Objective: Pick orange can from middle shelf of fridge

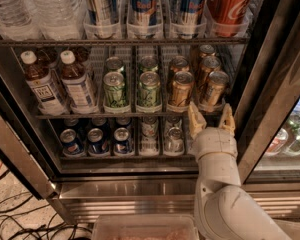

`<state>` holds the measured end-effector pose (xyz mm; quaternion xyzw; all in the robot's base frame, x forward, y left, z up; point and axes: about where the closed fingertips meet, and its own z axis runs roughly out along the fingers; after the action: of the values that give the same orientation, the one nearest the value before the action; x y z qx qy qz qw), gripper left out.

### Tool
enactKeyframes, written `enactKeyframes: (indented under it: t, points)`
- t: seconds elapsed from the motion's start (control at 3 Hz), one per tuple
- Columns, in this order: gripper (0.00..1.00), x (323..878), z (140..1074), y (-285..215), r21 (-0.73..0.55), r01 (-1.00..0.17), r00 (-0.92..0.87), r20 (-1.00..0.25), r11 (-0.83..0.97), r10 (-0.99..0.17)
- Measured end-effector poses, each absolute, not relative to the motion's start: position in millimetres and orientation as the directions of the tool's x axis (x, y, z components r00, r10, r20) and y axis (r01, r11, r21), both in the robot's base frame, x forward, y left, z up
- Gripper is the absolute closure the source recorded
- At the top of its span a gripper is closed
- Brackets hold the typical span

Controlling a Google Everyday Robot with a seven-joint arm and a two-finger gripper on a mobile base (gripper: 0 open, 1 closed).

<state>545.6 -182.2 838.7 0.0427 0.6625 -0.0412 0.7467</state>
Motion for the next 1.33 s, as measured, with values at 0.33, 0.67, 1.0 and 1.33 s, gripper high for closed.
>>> enactKeyframes:
  t: [0.33, 0.67, 1.0, 1.33]
  points:
    - [0.35, 562.9, 836.3, -197.0, 0.008, 0.151, 0.115, -0.993, 0.988, -0.010]
    - [0.33, 576.2, 843.7, -208.7, -0.012, 0.162, 0.116, -0.993, 0.987, -0.031]
    - [0.33, 585.5, 848.2, -213.2, -0.019, 0.160, 0.109, -0.993, 0.987, -0.036]
    - [0.34, 597.3, 850.7, -217.4, -0.021, 0.153, 0.099, -0.994, 0.988, -0.037]
